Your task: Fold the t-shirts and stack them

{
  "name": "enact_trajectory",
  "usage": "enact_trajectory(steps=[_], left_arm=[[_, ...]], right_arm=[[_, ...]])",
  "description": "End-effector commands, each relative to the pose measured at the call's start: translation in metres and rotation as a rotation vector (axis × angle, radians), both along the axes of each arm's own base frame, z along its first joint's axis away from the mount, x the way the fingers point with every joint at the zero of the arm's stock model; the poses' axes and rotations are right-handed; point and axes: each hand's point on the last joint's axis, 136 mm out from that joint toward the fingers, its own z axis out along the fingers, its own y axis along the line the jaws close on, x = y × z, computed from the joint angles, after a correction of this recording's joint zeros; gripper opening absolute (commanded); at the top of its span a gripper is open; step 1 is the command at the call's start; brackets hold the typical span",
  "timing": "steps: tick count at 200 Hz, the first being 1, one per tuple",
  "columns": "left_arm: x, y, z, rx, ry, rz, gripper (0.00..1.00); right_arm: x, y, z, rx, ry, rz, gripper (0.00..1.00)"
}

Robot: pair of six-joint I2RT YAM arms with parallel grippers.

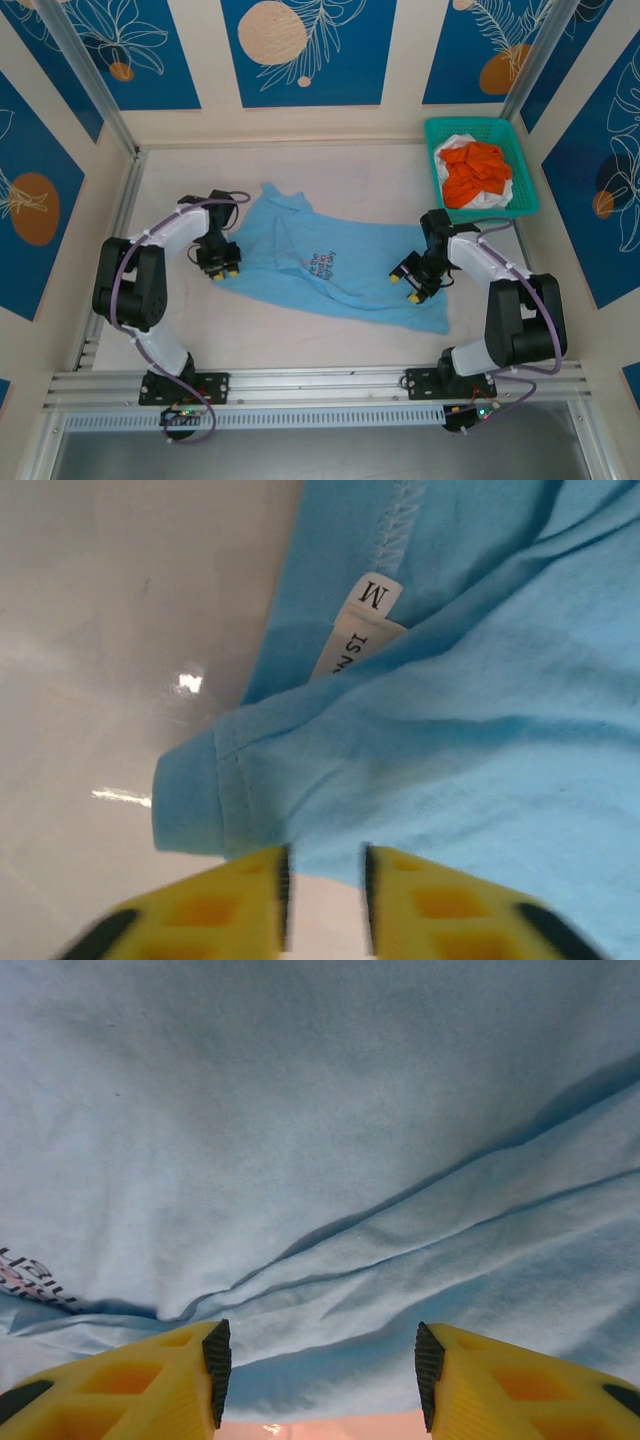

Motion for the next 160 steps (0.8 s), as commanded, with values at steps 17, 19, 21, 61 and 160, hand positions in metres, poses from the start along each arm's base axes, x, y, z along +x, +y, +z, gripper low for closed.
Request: enact_trajectory(steps=[17,19,21,61,160], left_arm=[[-0.013,0.020,-0.008,0.060,0.015,-0.001,0.00],[-0.013,0.021,-0.008,0.061,0.013,0.001,0.00],[-0.014,0.021,-0.007,0.061,0.010,0.004,0.00],[-0.005,0.028,0.007,0.041,-0.056,0.042,0.48],[0.023,0.005,-0.011,-0.113,-0.074,0.043,0.30]], right_arm=[[-0.001,0.003,-0.008,-0.001,0.032,0.020,0.55],[0.000,0.004,-0.008,0.001,0.032,0.019,0.55],[0.000,0.004,-0.008,0.001,0.033,0.020,0.55],[0.001,0.007,-0.006,-0.002,0.024,0.027,0.56],[-0.006,0.010,-0.012,-0.007,0.046,0.025,0.57]])
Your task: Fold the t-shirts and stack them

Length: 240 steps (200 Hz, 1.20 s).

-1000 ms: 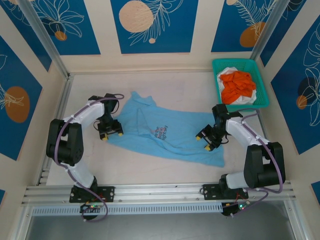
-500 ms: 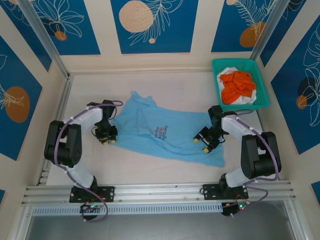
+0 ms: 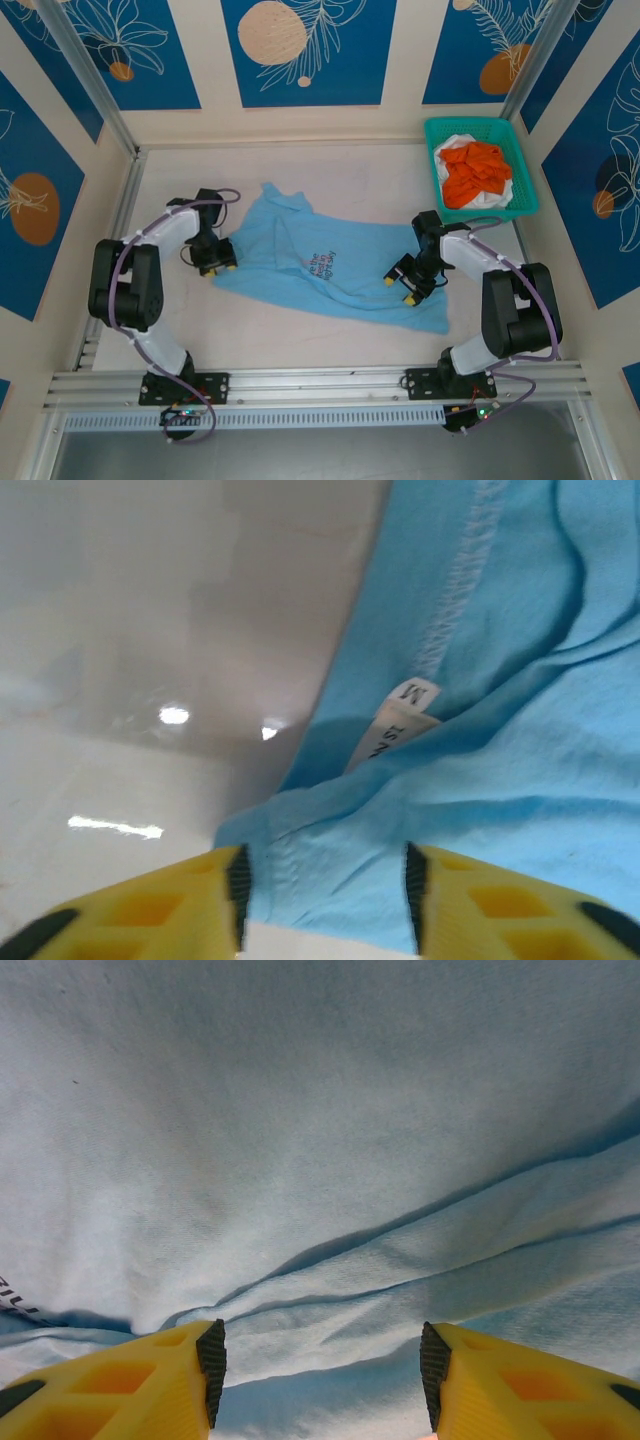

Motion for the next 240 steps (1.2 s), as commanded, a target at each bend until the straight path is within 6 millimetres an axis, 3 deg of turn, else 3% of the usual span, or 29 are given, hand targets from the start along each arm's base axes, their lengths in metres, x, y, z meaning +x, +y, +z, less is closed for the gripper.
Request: enact_trajectory(steps=[1,31,79,110,146,169,179,192,207,224,240], left_arm=[[0.002,-0.008,-0.005,-0.060,0.000,0.001,0.29],[-0.006,0.000,0.002,-0.039,-0.033,-0.005,0.00],[-0.035,0.017,0.017,-0.004,-0.110,0.027,0.00],[-0.061,0.041,0.016,0.086,-0.126,0.108,0.00],[-0.092,0.072,0.024,0.244,0.001,0.231,0.00],[-0.110,0.073,0.019,0.258,0.104,0.277,0.00],[-0.116,0.071,0.017,0.234,0.134,0.319,0.12],[-0.125,0.071,0.017,0.225,0.148,0.379,0.21],[-0.123,0.079,0.026,0.256,0.086,0.437,0.50],[-0.098,0.081,0.048,0.240,-0.043,0.448,0.46],[-0.063,0.064,0.070,0.151,-0.156,0.405,0.45]], right_arm=[[-0.005,0.000,-0.002,-0.002,0.024,-0.013,0.56],[-0.003,0.001,-0.003,0.001,0.023,-0.019,0.56],[-0.002,0.001,-0.003,0.008,0.023,-0.018,0.57],[-0.005,-0.005,-0.009,-0.003,0.054,-0.046,0.57],[-0.007,-0.015,-0.019,-0.007,0.109,-0.102,0.57],[-0.004,-0.022,-0.022,0.011,0.130,-0.147,0.58],[-0.003,-0.025,-0.020,0.012,0.131,-0.158,0.57],[0.001,-0.028,-0.013,-0.001,0.113,-0.160,0.58],[0.009,-0.029,0.001,-0.018,0.057,-0.145,0.59],[0.023,-0.024,0.018,-0.041,-0.030,-0.107,0.60],[0.039,-0.018,0.033,-0.082,-0.095,-0.060,0.61]])
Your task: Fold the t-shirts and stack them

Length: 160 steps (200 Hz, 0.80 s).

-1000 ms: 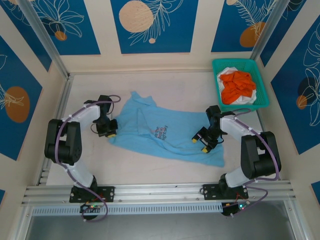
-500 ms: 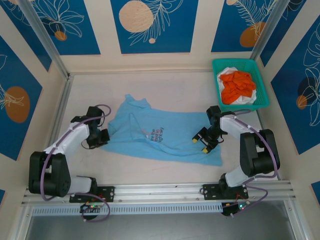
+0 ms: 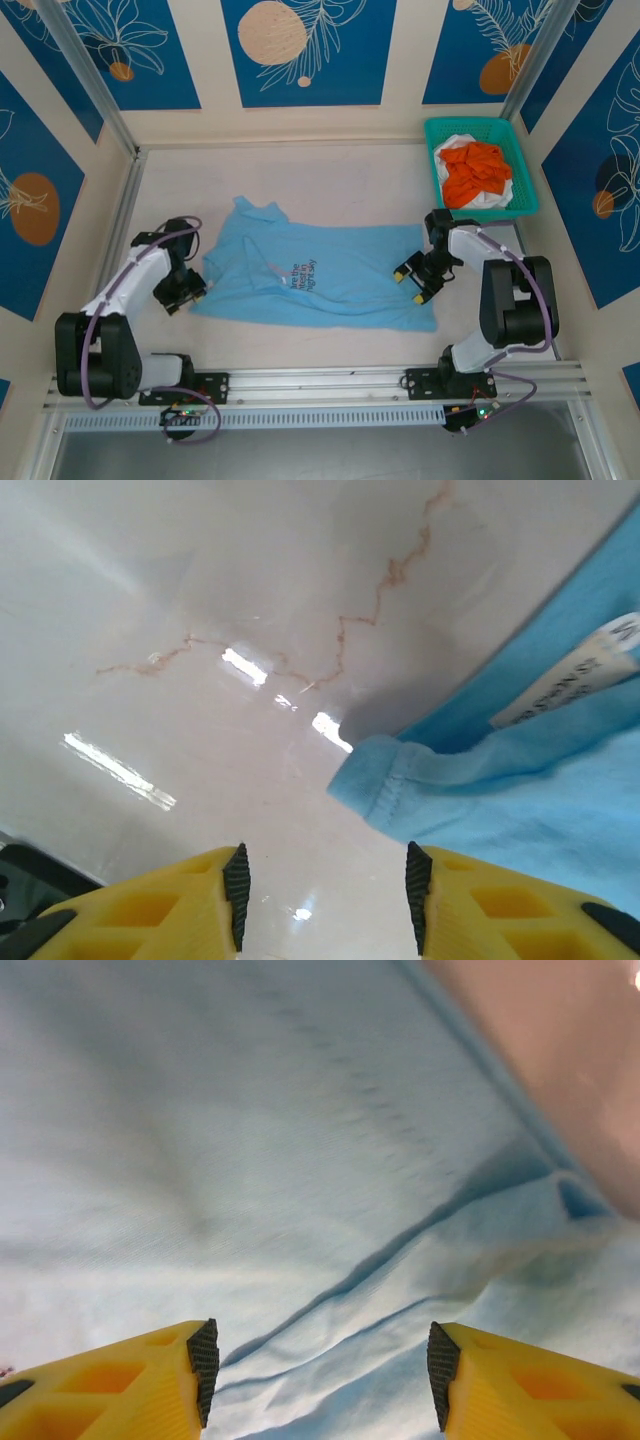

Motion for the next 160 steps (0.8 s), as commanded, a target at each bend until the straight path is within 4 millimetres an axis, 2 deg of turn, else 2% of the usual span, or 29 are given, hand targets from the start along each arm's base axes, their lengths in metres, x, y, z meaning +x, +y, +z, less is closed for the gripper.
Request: enact_trajectory(steps=[1,14,29,48,62,98,111,131,160], left_arm=[[0.041,-0.010,0.036,-0.036,-0.172,-0.003,0.45],[0.068,-0.032,0.048,-0.089,-0.220,-0.085,0.40],[0.093,-0.062,0.051,-0.137,-0.223,-0.193,0.37],[0.118,-0.095,0.036,-0.214,-0.209,-0.260,0.36],[0.132,-0.106,0.018,-0.238,-0.180,-0.251,0.34],[0.155,-0.096,-0.035,-0.159,-0.081,-0.175,0.35],[0.159,-0.084,-0.048,-0.093,-0.058,-0.137,0.35],[0.167,-0.059,-0.061,-0.017,-0.047,-0.061,0.35],[0.187,-0.024,-0.063,0.047,-0.056,0.014,0.35]], right_arm=[[0.025,0.008,0.032,-0.054,-0.115,0.050,0.61],[0.038,0.016,0.037,-0.075,-0.137,0.084,0.60],[0.050,0.026,0.035,-0.075,-0.123,0.108,0.60],[0.063,0.038,0.024,-0.080,-0.078,0.134,0.57],[0.074,0.046,0.013,-0.082,-0.051,0.155,0.56],[0.097,0.060,-0.016,-0.139,0.024,0.211,0.55],[0.105,0.064,-0.023,-0.150,0.039,0.209,0.55],[0.119,0.068,-0.030,-0.170,0.043,0.201,0.55],[0.149,0.078,-0.036,-0.175,0.025,0.210,0.56]])
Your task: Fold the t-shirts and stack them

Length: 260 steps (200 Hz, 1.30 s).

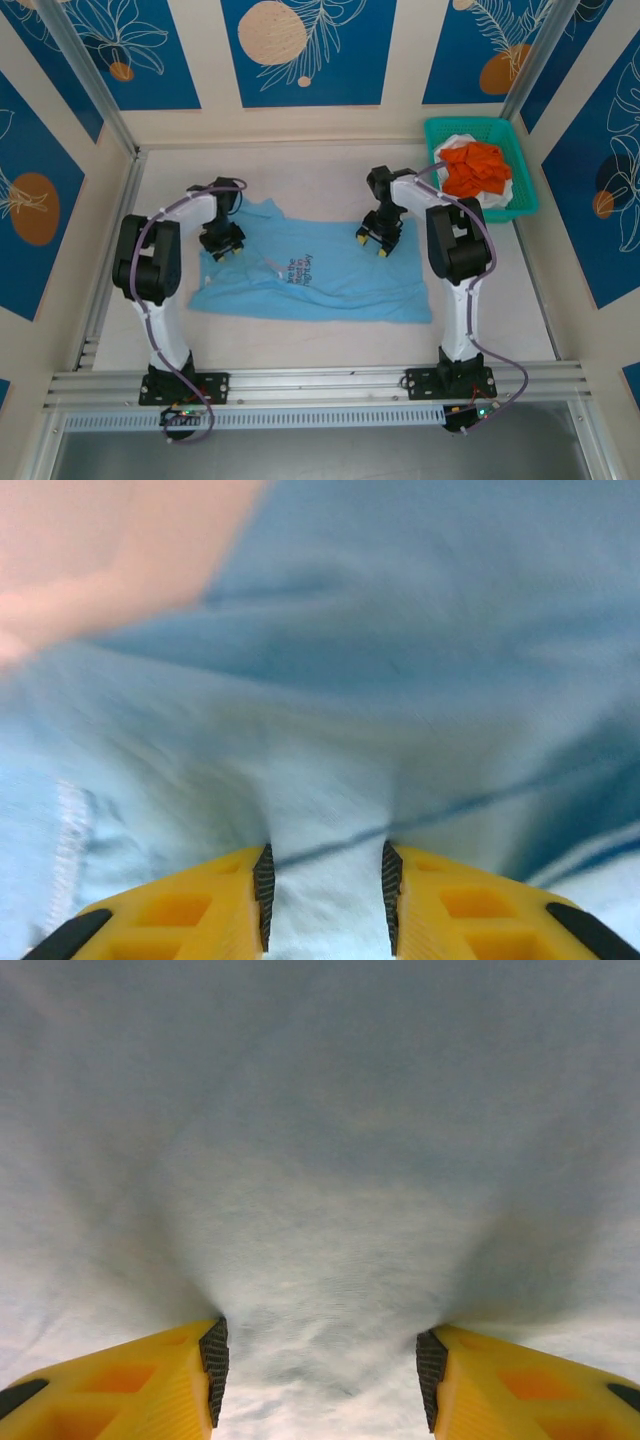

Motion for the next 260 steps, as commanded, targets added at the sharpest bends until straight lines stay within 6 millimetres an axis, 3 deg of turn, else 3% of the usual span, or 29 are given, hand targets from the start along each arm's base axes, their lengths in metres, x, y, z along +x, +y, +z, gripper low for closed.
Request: enact_trajectory(steps=[1,28,50,79,105,123,145,177,202,216,231,260], left_arm=[[0.020,0.043,-0.006,0.105,-0.012,0.108,0.35],[0.041,0.071,-0.004,0.128,-0.027,0.174,0.35],[0.061,0.079,0.002,0.114,-0.056,0.196,0.36],[0.089,0.063,0.031,0.030,-0.136,0.173,0.47],[0.100,0.042,0.072,0.000,-0.219,0.134,0.60],[0.091,0.016,0.092,-0.069,-0.239,0.110,0.61],[0.064,-0.022,0.104,-0.184,-0.222,0.091,0.61],[0.003,-0.057,0.097,-0.271,-0.144,0.126,0.63],[-0.026,-0.074,0.067,-0.358,-0.082,0.226,0.61],[-0.027,-0.079,0.059,-0.402,-0.097,0.282,0.56],[-0.026,-0.072,0.055,-0.373,-0.119,0.336,0.54],[-0.011,-0.073,0.048,-0.376,-0.141,0.386,0.50]], right_arm=[[0.018,0.004,-0.013,-0.036,0.008,-0.002,0.56],[0.055,0.015,-0.014,-0.022,-0.033,0.004,0.59],[0.084,0.025,-0.007,0.012,-0.064,0.001,0.63],[0.126,0.042,0.054,0.114,-0.237,0.017,0.72],[0.130,0.056,0.118,0.188,-0.379,0.066,0.74],[0.108,0.068,0.136,0.244,-0.419,0.119,0.75],[0.061,0.088,0.144,0.332,-0.438,0.198,0.73],[-0.021,0.090,0.119,0.367,-0.383,0.274,0.72],[-0.064,0.079,0.090,0.363,-0.325,0.310,0.72],[-0.079,0.078,0.079,0.382,-0.284,0.319,0.70],[-0.090,0.081,0.072,0.393,-0.259,0.349,0.69],[-0.096,0.086,0.066,0.384,-0.248,0.405,0.68]])
